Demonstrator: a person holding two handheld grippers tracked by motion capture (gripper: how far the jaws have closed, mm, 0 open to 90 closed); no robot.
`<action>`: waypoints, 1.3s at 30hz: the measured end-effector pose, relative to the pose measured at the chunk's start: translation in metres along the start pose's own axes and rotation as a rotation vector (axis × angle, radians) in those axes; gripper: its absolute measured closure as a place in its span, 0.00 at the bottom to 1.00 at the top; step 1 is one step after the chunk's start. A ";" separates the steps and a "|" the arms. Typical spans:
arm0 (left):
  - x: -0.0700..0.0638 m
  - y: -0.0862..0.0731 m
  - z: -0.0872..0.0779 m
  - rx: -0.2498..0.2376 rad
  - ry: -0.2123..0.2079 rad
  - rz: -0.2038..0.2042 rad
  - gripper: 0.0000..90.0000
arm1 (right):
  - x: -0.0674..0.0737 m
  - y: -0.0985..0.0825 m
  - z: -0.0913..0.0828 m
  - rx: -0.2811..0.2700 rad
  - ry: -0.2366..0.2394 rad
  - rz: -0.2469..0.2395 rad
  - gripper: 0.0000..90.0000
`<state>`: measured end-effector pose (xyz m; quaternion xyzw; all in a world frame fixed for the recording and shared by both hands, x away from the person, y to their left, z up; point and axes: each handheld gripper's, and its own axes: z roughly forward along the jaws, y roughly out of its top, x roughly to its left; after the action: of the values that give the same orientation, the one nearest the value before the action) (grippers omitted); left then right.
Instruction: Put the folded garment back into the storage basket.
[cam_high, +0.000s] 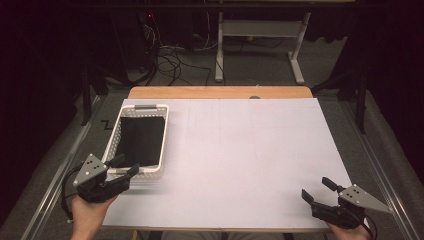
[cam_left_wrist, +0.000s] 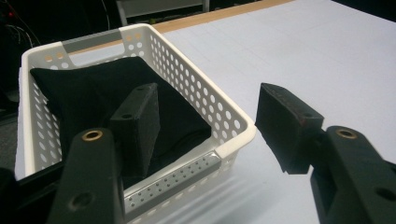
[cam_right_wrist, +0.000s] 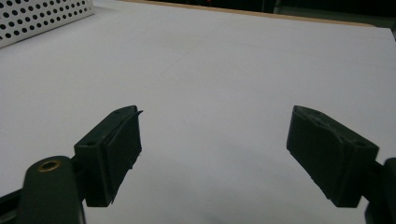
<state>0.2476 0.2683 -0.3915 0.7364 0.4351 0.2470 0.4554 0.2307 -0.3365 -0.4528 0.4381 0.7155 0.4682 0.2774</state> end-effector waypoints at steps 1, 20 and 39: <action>0.000 -0.001 -0.001 0.000 0.001 -0.001 0.42 | 0.000 0.000 0.000 0.000 0.000 0.000 0.20; 0.005 -0.016 -0.005 0.002 0.009 -0.036 0.42 | 0.000 0.000 0.000 -0.001 -0.001 -0.001 0.20; 0.015 -0.031 -0.008 -0.012 0.037 -0.080 0.42 | 0.000 0.000 0.000 0.001 -0.001 0.000 0.20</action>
<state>0.2360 0.2916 -0.4158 0.7108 0.4711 0.2449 0.4613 0.2306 -0.3362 -0.4528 0.4382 0.7156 0.4678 0.2777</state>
